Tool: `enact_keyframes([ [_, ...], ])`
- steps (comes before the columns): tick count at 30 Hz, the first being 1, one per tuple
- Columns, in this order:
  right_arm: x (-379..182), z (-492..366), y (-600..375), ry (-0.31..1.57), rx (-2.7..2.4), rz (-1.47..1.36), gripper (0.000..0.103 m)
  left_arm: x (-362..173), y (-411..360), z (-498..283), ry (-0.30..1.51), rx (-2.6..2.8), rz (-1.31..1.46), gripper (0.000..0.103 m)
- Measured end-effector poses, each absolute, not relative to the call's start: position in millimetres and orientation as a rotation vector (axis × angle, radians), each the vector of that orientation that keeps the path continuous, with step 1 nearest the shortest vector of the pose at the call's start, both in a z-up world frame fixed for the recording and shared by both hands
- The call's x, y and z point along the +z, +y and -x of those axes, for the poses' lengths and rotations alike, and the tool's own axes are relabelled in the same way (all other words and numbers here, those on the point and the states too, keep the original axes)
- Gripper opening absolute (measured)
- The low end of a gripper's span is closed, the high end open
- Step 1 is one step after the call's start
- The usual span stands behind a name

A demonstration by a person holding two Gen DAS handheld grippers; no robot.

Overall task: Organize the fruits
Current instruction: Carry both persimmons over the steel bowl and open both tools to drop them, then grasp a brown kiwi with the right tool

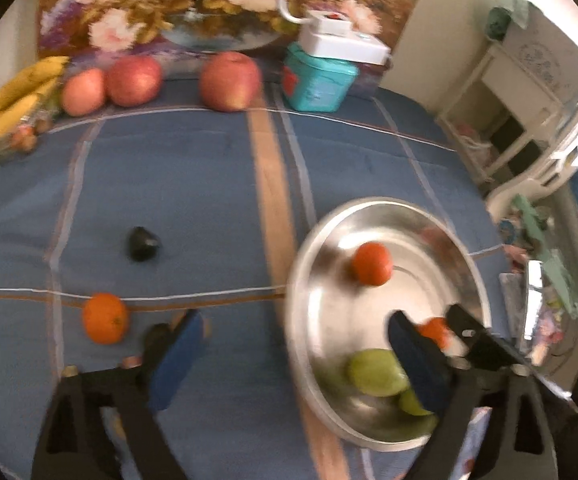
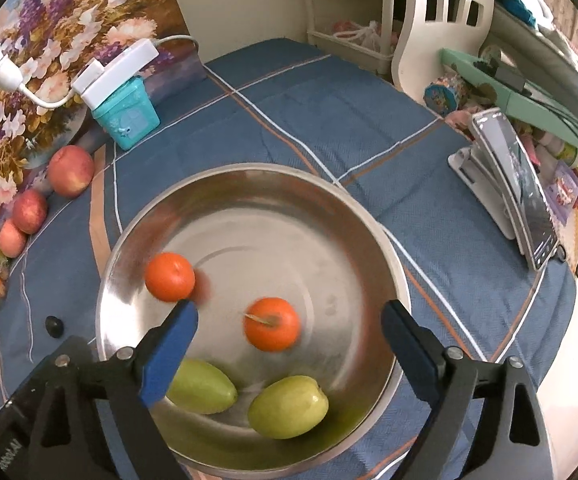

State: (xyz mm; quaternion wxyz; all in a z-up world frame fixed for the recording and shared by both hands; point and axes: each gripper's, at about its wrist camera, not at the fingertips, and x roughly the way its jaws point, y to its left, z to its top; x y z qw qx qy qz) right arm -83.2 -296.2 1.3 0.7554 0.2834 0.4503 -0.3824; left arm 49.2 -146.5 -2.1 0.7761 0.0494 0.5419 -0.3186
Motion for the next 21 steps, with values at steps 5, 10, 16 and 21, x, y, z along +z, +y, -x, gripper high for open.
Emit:
enact_keyframes([
  [5, 2.0, 81.9, -293.2, 0.988, -0.829, -0.595, 0.100, -3.7, -127.7, -57.3, 1.157, -0.616, -0.138, 0.103],
  [10, 4.5, 79.0, -287.5, 0.994, -0.816, -0.567, 0.100, -3.1, -109.8, -62.8, 1.140, -0.568, -0.172, 0.103],
  [16, 7.2, 72.9, -274.0, 1.008, -0.788, -0.531, 0.100, 7.2, -70.1, -76.8, 1.151, -0.559, -0.019, 0.103],
  [21, 9.0, 64.4, -256.2, 1.012, -0.744, -0.501, 0.100, 14.3, -43.3, -84.6, 1.156, -0.518, 0.029, 0.103],
])
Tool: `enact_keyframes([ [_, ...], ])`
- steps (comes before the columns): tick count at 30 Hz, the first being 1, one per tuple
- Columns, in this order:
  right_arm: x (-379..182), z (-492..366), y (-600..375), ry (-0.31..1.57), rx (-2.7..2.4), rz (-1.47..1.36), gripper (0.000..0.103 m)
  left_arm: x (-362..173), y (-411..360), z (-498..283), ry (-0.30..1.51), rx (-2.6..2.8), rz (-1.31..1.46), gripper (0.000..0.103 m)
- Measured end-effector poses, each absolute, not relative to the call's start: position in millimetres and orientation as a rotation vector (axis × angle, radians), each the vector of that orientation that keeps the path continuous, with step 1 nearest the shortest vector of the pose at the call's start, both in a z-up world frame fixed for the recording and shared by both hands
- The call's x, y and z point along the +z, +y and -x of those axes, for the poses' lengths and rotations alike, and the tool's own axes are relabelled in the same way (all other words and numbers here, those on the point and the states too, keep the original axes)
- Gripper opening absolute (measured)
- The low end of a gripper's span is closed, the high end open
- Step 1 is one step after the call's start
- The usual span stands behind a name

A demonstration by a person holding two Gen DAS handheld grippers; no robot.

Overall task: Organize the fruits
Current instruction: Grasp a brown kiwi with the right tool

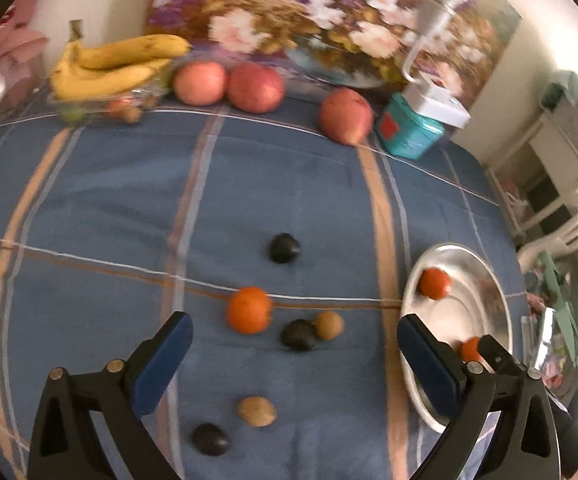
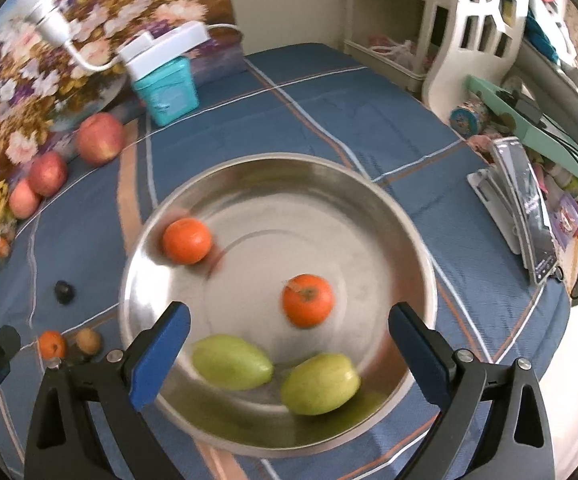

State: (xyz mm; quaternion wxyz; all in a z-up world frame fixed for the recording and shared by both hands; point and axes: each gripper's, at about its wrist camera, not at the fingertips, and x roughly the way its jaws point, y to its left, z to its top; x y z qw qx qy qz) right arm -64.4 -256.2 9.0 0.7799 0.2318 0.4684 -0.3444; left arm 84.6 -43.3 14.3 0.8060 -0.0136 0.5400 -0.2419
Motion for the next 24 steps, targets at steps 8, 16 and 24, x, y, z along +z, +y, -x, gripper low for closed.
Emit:
enact_keyframes([
  [8, 11.3, 44.5, -210.1, 1.027, -0.634, -0.416, 0.100, 26.6, 6.8, -89.5, 1.125, -0.445, 0.116, 0.103],
  [16, 12.2, 21.7, -153.8, 1.047, -0.450, -0.393, 0.100, 6.8, 51.7, -82.9, 1.211, -0.346, 0.136, 0.103],
  [24, -19.6, 7.0, -107.9, 1.186, -0.295, -0.431, 0.100, -22.9, 83.7, -75.1, 1.295, -0.235, 0.186, 0.103],
])
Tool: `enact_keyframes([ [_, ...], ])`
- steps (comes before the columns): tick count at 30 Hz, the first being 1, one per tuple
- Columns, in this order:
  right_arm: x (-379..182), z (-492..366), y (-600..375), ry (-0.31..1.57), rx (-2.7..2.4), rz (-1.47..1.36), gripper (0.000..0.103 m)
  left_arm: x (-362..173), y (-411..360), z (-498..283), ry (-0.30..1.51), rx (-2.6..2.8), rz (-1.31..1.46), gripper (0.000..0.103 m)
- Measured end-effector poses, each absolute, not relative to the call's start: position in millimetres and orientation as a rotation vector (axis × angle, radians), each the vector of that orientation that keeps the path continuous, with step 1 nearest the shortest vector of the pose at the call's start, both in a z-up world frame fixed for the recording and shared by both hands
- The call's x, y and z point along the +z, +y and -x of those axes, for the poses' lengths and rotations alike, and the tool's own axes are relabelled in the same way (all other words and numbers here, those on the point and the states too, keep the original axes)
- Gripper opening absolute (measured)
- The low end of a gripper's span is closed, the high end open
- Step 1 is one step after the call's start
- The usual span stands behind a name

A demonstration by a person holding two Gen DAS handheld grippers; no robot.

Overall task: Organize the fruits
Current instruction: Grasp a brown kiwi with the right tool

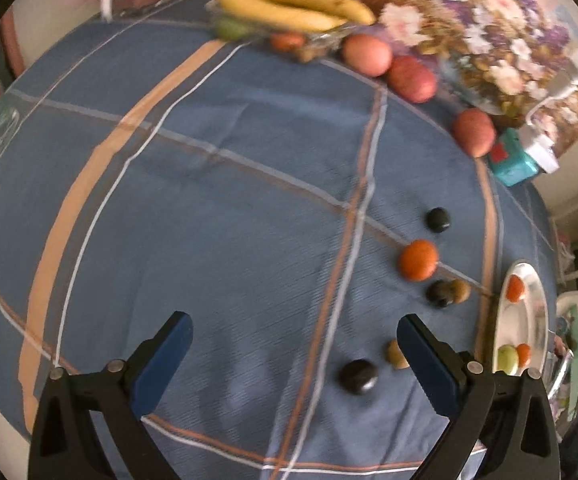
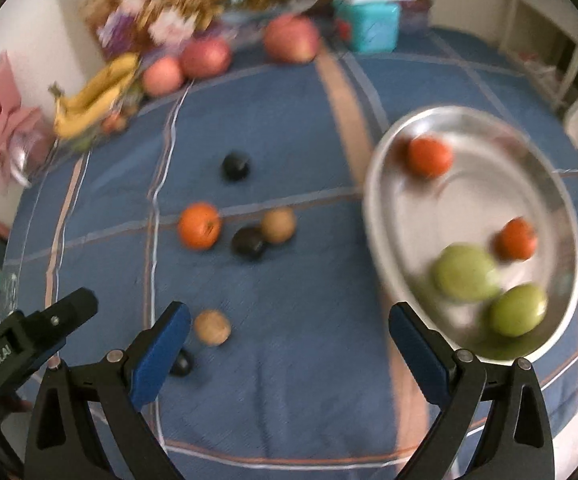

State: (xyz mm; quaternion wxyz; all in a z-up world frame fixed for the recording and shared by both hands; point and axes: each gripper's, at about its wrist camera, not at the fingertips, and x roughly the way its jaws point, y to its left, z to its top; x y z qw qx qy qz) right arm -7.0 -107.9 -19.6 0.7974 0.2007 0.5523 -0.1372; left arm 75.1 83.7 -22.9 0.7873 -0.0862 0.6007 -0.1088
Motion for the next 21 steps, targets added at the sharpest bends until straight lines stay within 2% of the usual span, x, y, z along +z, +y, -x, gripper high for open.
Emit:
enact_keyframes([
  [14, -38.6, -18.3, -83.3, 1.249, -0.263, -0.324, 0.098, -44.4, 93.1, -76.4, 1.332, -0.197, 0.207, 0.103],
  [16, -39.0, -21.0, -82.5, 1.247, -0.251, -0.323, 0.093, -47.5, 90.8, -76.6, 1.345, -0.222, 0.233, 0.103],
  [18, -39.2, -22.0, -80.2, 1.249, -0.243, -0.308, 0.072, -50.6, 88.8, -77.3, 1.366, -0.251, 0.276, 0.103],
  [21, -42.1, -24.7, -76.0, 1.258, -0.226, -0.300, 0.068, -52.5, 87.6, -76.4, 1.384, -0.284, 0.305, 0.103],
])
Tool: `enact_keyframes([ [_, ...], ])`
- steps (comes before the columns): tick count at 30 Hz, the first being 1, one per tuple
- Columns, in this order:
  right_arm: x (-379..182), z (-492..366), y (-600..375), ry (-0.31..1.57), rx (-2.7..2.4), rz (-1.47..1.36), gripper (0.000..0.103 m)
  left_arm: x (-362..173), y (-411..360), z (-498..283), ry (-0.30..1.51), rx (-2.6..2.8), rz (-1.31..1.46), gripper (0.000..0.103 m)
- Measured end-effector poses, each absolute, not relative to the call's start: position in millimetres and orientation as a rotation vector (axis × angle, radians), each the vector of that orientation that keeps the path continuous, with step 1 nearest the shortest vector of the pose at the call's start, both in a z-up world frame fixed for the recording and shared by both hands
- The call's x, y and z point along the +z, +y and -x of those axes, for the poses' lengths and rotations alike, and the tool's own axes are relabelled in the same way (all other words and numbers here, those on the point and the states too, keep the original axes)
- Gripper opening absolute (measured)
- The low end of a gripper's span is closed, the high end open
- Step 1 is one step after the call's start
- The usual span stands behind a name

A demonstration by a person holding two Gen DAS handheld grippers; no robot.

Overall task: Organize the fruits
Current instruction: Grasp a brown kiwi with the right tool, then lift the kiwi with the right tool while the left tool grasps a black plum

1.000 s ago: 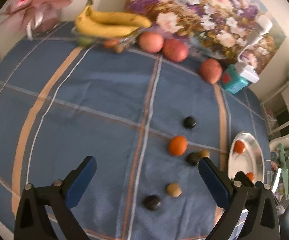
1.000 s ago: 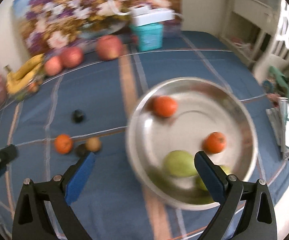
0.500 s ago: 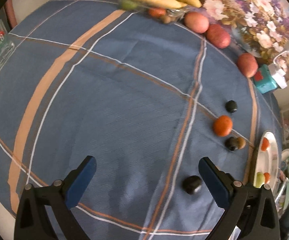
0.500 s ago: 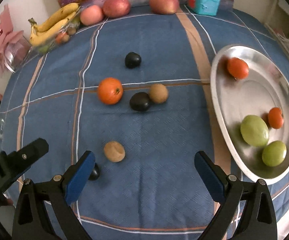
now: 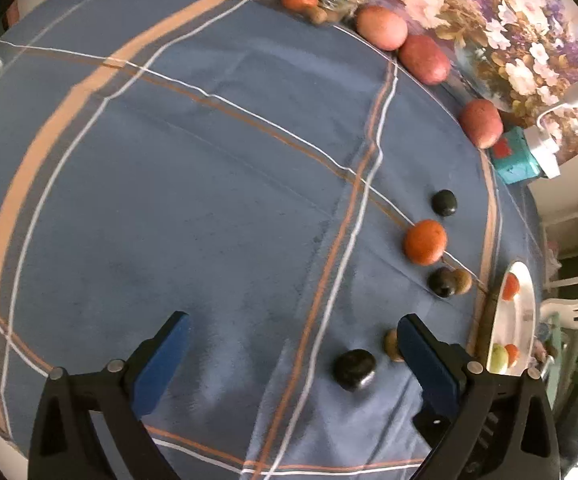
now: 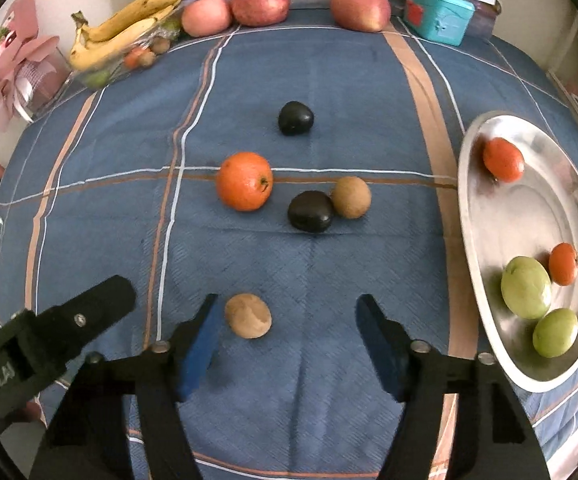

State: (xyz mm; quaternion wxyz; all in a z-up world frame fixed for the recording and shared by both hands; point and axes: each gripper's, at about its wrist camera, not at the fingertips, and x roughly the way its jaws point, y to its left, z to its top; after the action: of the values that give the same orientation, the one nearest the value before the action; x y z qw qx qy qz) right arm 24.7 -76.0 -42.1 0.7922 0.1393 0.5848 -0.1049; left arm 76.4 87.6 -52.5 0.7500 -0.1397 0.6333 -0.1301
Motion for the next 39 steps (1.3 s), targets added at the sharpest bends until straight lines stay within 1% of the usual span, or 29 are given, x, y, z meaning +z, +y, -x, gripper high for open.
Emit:
enact_keyframes([
  [1, -43.0, -25.2, -75.3, 1.261, -0.219, -0.300, 0.067, -52.2, 86.0, -76.7, 1.383, -0.293, 0.305, 0.103],
  [3, -44.3, -26.7, -74.7, 1.265, -0.213, -0.303, 0.057, -52.5, 83.2, -76.3, 1.392, -0.304, 0.293, 0.103],
  [5, -45.3, -28.7, -73.7, 1.266, -0.192, -0.312, 0.052, -53.3, 82.4, -74.6, 1.401, -0.299, 0.283, 0.103],
  [8, -45.4, -27.0, -72.5, 1.269, -0.182, -0.311, 0.049, -55.2, 81.1, -75.1, 1.411, -0.290, 0.291, 0.103],
  [10, -45.8, -28.1, -72.2, 1.271, -0.166, -0.323, 0.046, -56.8, 84.3, -73.1, 1.422, -0.292, 0.313, 0.103],
  [12, -46.4, -27.0, -72.1, 1.274, -0.147, -0.342, 0.040, -59.7, 85.6, -72.9, 1.433, -0.290, 0.337, 0.103],
  [16, -47.5, -27.1, -69.3, 1.281, -0.131, -0.341, 0.037, -62.8, 89.8, -72.9, 1.447, -0.302, 0.379, 0.103],
  [18, -45.0, -28.9, -66.4, 1.274, -0.121, -0.344, 0.028, -62.2, 88.7, -72.6, 1.444, -0.307, 0.369, 0.103],
  [27, -38.2, -24.3, -72.7, 1.258, -0.115, -0.360, 0.026, -60.1, 90.4, -74.3, 1.437, -0.311, 0.373, 0.103],
  [29, -33.1, -20.1, -77.1, 1.244, -0.144, -0.341, 0.022, -58.7, 88.9, -74.1, 1.434, -0.316, 0.359, 0.103],
  [32, -24.9, -12.0, -87.7, 1.219, -0.186, -0.316, 0.022, -57.4, 83.4, -73.3, 1.432, -0.329, 0.328, 0.102],
  [35, -28.1, -4.5, -102.3, 1.224, -0.205, -0.358, 0.022, -56.7, 78.1, -71.5, 1.434, -0.331, 0.300, 0.102],
  [39, -34.5, -1.7, -113.5, 1.217, -0.161, -0.484, 0.022, -54.5, 76.8, -71.2, 1.422, -0.305, 0.272, 0.102],
])
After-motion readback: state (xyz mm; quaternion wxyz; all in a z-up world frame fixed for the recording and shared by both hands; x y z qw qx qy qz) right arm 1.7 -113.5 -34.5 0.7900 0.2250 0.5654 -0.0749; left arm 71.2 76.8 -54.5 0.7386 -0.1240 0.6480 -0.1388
